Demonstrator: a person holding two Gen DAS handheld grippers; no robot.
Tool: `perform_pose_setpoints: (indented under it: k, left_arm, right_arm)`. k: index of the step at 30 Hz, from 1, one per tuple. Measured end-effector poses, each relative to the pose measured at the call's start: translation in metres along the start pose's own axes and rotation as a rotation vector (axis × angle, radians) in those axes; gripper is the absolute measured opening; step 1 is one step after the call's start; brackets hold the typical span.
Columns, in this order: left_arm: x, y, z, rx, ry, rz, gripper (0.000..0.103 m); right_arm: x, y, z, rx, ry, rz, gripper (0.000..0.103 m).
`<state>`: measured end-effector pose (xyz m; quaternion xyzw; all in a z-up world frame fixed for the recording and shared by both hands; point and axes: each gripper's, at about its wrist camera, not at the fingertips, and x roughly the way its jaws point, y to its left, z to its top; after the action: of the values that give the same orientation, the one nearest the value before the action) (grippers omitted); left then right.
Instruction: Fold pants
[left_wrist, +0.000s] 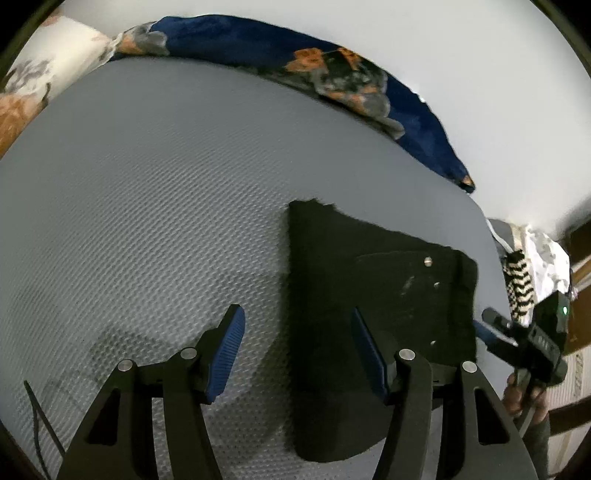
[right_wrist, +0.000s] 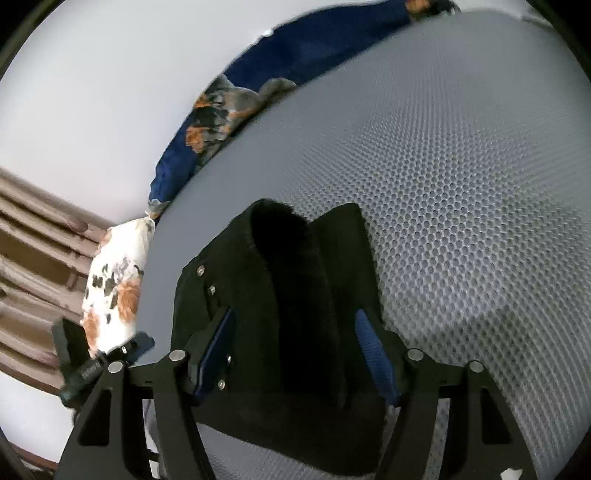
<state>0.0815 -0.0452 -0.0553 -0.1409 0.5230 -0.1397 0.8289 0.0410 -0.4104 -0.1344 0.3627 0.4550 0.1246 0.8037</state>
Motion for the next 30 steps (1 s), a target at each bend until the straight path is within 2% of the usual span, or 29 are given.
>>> perform_pose_setpoints:
  k: [5,10,13,15,19,25,28,30]
  left_arm:
    - [0.009,0.004,-0.006,-0.009,0.031,0.015,0.060]
    - [0.014,0.003,-0.008,-0.016,0.055,0.020,0.060]
    - [0.017,0.005,-0.010,-0.039,0.069,0.014,0.060]
    - [0.019,0.006,-0.011,-0.053,0.080,0.011,0.061]
    - [0.021,0.002,-0.012,-0.052,0.089,0.006,0.061]
    - [0.023,-0.003,-0.014,-0.040,0.087,0.011,0.061]
    - [0.023,-0.004,-0.014,-0.037,0.088,0.017,0.061]
    - [0.022,-0.006,-0.012,-0.027,0.086,0.022,0.061]
  right_arm:
    - [0.019,-0.007,0.016,0.014,0.052,0.048,0.065]
    - [0.032,-0.004,0.028,-0.039,0.081,0.044,0.063]
    - [0.040,-0.005,0.034,-0.054,0.112,0.075,0.063]
    - [0.050,-0.008,0.037,-0.040,0.153,0.179,0.062]
    - [0.063,-0.010,0.039,-0.025,0.180,0.278,0.061]
    - [0.068,-0.011,0.041,-0.020,0.193,0.313,0.045]
    - [0.059,-0.010,0.034,0.000,0.167,0.282,0.025]
    - [0.052,0.000,0.028,-0.003,0.141,0.258,0.020]
